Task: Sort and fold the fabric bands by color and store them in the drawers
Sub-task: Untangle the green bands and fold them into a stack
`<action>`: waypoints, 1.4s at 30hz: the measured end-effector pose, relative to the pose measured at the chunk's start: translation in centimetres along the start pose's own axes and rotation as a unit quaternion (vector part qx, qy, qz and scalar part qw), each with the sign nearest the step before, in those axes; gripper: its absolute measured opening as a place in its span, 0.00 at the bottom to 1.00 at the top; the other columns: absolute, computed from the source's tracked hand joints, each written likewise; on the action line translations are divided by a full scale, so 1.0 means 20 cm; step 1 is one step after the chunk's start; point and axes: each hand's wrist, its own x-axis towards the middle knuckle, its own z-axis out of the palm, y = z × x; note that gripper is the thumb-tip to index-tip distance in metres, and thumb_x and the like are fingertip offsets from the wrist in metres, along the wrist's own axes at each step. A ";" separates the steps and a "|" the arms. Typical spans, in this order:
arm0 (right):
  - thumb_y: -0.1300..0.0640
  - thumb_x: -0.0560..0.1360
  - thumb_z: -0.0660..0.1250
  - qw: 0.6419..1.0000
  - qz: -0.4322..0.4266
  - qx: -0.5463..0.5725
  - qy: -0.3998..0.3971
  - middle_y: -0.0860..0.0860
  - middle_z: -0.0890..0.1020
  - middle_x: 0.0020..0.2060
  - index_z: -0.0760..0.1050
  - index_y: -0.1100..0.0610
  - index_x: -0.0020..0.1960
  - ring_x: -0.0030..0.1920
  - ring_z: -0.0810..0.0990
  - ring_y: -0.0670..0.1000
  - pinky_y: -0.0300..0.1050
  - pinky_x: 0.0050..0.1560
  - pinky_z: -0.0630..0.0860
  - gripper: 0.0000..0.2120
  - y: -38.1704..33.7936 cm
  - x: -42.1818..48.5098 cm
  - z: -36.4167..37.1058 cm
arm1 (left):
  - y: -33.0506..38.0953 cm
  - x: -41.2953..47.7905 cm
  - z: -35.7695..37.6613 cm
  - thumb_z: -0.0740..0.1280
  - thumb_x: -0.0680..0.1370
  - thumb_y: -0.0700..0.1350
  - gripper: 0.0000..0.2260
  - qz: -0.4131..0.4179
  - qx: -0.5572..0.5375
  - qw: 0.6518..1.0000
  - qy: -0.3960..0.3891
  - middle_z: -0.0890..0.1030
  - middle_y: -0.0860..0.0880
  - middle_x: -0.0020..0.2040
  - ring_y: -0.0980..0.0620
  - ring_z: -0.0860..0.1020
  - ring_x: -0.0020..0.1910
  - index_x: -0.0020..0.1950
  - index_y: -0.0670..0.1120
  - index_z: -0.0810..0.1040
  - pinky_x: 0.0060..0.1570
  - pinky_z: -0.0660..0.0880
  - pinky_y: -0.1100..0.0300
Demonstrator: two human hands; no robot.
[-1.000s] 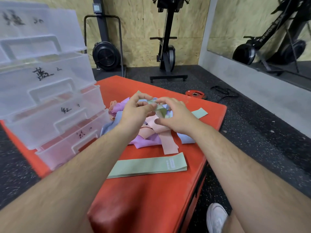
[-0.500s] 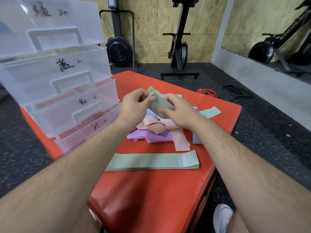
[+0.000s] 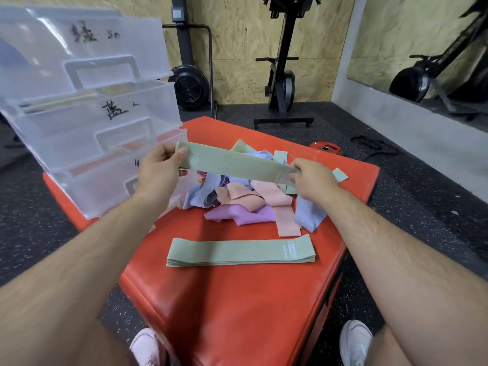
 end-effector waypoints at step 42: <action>0.54 0.74 0.71 0.977 -0.056 -0.018 -0.206 0.46 0.77 0.36 0.78 0.48 0.56 0.36 0.76 0.47 0.44 0.40 0.72 0.11 0.09 -0.49 -0.09 | -0.28 -0.47 -0.08 0.64 0.69 0.49 0.20 0.195 0.479 0.803 -0.295 0.77 0.44 0.55 0.41 0.76 0.57 0.60 0.47 0.82 0.60 0.72 0.50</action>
